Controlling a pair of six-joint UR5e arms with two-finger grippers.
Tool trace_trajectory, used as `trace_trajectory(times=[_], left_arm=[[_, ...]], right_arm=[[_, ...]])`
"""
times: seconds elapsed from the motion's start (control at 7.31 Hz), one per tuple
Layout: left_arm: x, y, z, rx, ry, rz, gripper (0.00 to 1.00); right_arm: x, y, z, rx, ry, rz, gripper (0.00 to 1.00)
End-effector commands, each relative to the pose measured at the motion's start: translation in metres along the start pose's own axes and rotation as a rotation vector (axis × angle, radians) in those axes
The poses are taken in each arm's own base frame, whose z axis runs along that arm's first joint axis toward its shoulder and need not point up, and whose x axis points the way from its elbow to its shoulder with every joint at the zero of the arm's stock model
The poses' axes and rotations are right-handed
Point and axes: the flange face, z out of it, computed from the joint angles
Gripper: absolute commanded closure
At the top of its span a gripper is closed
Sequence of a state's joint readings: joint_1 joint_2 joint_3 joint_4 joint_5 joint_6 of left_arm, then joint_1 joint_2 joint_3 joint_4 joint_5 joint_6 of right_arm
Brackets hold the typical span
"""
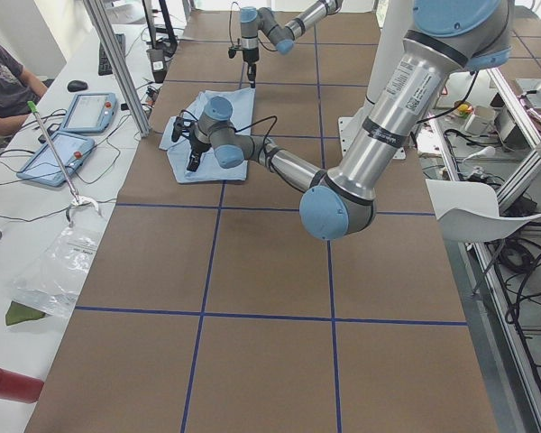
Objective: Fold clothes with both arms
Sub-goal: 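Move the right gripper down to the folded shirt's side edge, then drag the folded shirt with the right gripper toward the robot, rotating it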
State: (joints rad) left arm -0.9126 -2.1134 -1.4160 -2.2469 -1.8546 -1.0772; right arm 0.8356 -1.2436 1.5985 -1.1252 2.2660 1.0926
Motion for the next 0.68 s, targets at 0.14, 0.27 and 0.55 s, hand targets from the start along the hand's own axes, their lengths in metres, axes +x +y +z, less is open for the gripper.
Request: trace_trajectory(times=[0.14, 0.27, 0.55], left_arm=[[-0.005, 0.005, -0.008, 0.003, 0.006, -0.002, 0.06], [-0.005, 0.006, -0.012, 0.006, 0.011, -0.001, 0.06], [-0.007, 0.009, -0.011, 0.002, 0.010, -0.001, 0.06]], right_arm=[[0.023, 0.132, -0.020, -0.095, -0.020, -0.047, 1.00], [0.006, 0.179, -0.019, -0.159, -0.041, -0.104, 1.00], [-0.029, 0.263, -0.013, -0.287, -0.082, -0.230, 1.00]])
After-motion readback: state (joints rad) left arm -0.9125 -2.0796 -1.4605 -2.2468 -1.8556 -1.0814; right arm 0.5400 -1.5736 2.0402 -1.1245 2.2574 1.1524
